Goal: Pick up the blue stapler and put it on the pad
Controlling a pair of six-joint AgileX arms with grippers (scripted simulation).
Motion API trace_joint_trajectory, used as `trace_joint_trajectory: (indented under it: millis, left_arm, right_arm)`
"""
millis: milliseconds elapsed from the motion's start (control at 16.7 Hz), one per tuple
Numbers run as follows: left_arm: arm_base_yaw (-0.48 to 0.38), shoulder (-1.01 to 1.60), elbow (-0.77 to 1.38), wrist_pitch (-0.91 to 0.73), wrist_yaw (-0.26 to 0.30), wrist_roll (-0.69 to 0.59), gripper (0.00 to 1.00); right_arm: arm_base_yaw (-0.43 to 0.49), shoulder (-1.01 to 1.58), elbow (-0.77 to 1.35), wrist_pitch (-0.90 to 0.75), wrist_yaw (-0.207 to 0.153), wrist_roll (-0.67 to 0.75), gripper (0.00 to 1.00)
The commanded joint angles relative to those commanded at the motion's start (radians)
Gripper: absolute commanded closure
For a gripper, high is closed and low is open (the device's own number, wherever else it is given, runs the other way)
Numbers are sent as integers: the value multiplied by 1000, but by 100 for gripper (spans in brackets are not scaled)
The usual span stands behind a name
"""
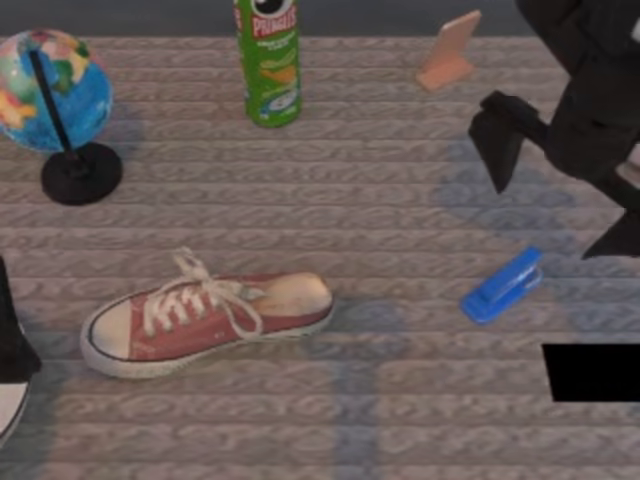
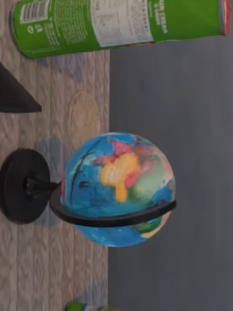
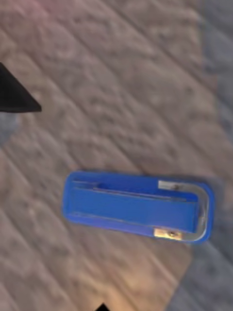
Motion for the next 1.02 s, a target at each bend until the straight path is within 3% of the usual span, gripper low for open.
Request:
trace_joint_trajectory:
  millis: [240, 600, 1020]
  left_arm:
    - [0, 0, 0, 0, 0, 0, 0]
    - [0, 0, 0, 0, 0, 0, 0]
    - [0, 0, 0, 0, 0, 0, 0]
  right_arm:
    - [23, 109, 103, -66, -2, 73, 0]
    - [19, 111, 100, -63, -2, 74, 0]
    - [24, 186, -85, 209, -1, 77, 0]
